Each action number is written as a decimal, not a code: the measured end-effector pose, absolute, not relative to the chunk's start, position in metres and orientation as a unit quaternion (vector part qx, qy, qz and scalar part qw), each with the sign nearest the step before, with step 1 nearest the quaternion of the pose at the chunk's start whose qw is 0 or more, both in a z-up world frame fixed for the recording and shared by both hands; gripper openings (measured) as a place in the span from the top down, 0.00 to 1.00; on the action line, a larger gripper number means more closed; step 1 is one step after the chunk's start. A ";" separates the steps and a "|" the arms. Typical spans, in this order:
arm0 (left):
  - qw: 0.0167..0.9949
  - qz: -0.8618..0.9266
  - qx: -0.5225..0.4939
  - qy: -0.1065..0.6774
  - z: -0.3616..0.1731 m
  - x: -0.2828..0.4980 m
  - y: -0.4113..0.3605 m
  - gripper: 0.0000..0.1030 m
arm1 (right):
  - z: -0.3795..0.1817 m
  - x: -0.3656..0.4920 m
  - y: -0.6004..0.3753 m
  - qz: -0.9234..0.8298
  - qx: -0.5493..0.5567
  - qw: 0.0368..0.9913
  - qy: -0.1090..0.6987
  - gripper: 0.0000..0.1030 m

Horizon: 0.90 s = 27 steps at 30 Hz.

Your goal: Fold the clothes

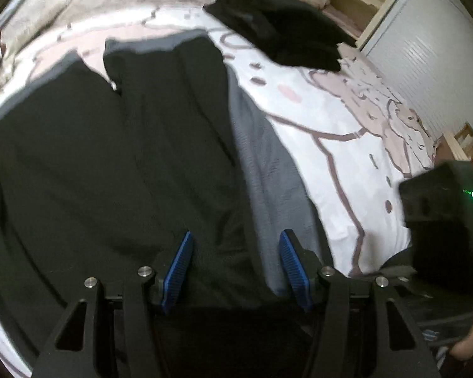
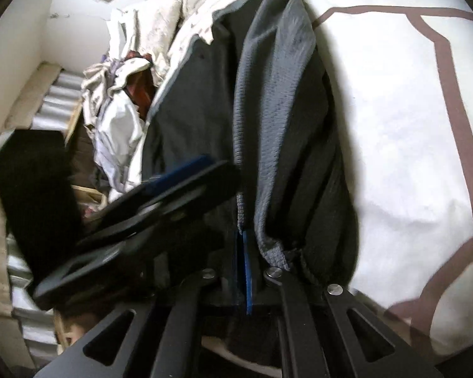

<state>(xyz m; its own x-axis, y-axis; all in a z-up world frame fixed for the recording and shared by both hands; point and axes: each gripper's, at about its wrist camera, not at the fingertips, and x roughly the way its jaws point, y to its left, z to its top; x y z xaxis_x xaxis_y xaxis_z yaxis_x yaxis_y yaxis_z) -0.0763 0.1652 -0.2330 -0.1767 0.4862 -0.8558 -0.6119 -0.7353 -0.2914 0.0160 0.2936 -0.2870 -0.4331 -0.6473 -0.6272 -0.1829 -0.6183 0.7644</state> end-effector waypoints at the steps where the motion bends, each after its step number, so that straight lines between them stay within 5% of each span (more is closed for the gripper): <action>1: 0.357 0.765 -0.533 0.063 -0.236 -0.077 0.167 0.45 | -0.283 0.020 0.296 -0.740 0.502 0.166 -0.416 0.94; 3: 0.354 0.766 -0.533 0.065 -0.239 -0.076 0.169 0.44 | -0.276 0.028 0.297 -0.735 0.501 0.187 -0.417 0.64; 4: 0.354 0.766 -0.533 0.061 -0.240 -0.077 0.168 0.41 | -0.270 0.033 0.297 -0.734 0.503 0.199 -0.411 0.30; 5: 0.354 0.766 -0.534 0.058 -0.240 -0.077 0.168 0.41 | -0.261 0.039 0.297 -0.740 0.503 0.209 -0.395 0.19; 15: 0.341 0.790 -0.492 0.137 -0.243 -0.057 0.178 0.41 | -0.193 -0.003 0.392 -0.813 0.436 0.139 -0.361 0.25; 17: 0.341 0.792 -0.488 0.137 -0.244 -0.056 0.176 0.41 | -0.195 -0.034 0.415 -0.817 0.432 0.128 -0.360 0.46; 27: 0.357 0.786 -0.498 0.084 -0.245 -0.066 0.168 0.40 | -0.257 -0.205 0.435 -0.799 0.503 0.031 -0.329 0.48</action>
<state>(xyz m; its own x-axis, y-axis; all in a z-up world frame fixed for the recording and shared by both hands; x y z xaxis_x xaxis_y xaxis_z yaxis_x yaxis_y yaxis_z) -0.0660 0.1683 -0.2446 -0.2500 0.4778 -0.8422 -0.6442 -0.7314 -0.2237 -0.2053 0.4353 -0.2570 -0.4927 -0.3803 -0.7827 -0.2817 -0.7813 0.5569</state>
